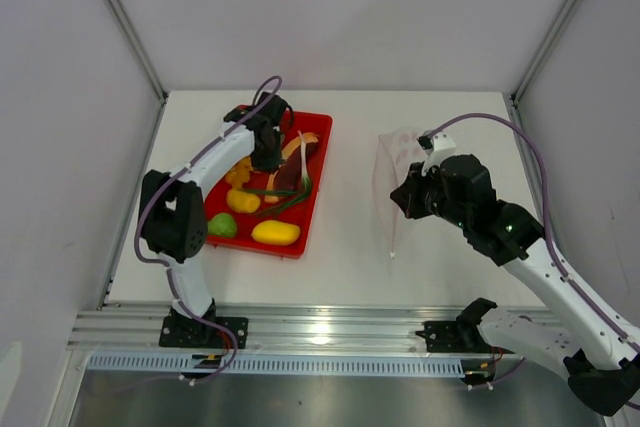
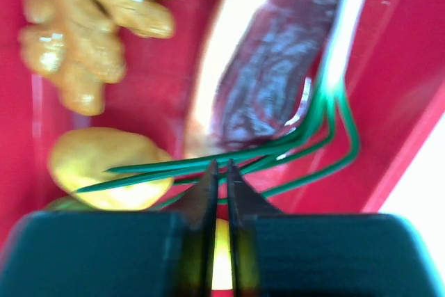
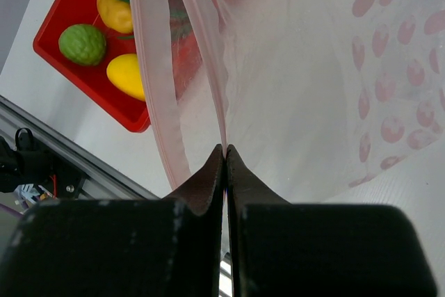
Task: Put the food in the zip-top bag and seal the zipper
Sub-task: Pick up the fake vegetable from the bin.
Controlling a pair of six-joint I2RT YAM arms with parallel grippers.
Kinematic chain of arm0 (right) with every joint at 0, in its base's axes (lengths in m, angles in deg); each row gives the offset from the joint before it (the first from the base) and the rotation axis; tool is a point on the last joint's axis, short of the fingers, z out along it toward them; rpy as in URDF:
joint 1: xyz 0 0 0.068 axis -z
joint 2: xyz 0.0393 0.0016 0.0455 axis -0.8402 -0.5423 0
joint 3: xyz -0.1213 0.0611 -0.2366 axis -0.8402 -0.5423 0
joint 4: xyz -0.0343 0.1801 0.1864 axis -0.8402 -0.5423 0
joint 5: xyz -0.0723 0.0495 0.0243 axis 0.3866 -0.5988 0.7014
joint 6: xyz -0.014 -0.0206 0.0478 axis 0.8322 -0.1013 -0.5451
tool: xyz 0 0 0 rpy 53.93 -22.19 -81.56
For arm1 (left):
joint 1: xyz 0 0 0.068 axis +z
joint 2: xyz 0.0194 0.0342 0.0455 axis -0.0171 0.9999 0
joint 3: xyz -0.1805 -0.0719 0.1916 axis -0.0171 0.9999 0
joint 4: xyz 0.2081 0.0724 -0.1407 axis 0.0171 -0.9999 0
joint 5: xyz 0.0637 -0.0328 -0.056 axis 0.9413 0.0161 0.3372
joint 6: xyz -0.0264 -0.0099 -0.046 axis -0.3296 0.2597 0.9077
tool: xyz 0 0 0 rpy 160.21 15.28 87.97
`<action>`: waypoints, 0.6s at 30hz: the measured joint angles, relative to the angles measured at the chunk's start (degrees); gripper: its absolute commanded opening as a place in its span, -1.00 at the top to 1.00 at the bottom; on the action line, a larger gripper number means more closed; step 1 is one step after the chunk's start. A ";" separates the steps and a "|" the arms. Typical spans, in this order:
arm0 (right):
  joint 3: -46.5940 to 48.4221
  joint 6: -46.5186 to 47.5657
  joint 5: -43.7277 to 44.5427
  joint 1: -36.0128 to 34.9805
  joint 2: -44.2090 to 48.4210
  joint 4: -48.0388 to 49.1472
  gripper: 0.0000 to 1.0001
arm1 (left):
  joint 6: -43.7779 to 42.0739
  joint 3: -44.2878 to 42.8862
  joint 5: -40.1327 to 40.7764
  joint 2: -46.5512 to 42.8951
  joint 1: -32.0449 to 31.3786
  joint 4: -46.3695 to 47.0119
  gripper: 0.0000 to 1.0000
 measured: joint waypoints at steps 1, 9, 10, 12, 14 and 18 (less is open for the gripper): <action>0.00 -0.11 -0.09 -0.04 -0.20 0.00 1.00 | -0.39 0.33 -1.01 -0.24 -0.04 0.46 0.63; 0.00 -0.33 -0.11 -0.31 -0.55 0.00 1.00 | -1.99 3.32 -5.99 -0.26 -4.50 3.96 -0.24; 0.00 -0.33 -0.11 -0.31 -0.55 0.00 1.00 | -1.99 3.85 -6.16 -0.24 -5.46 4.37 -0.24; 0.00 -0.33 -0.11 -0.33 -0.55 0.00 1.00 | -1.99 5.07 -6.58 -0.17 -7.15 5.11 -0.27; 0.00 -0.33 -0.11 -0.35 -0.52 0.00 1.00 | -1.95 6.01 -6.86 0.09 -8.33 5.60 -0.35; -0.15 -0.35 -0.11 -0.35 -0.48 0.07 1.00 | -1.92 7.37 -6.51 1.20 -8.94 6.14 -0.46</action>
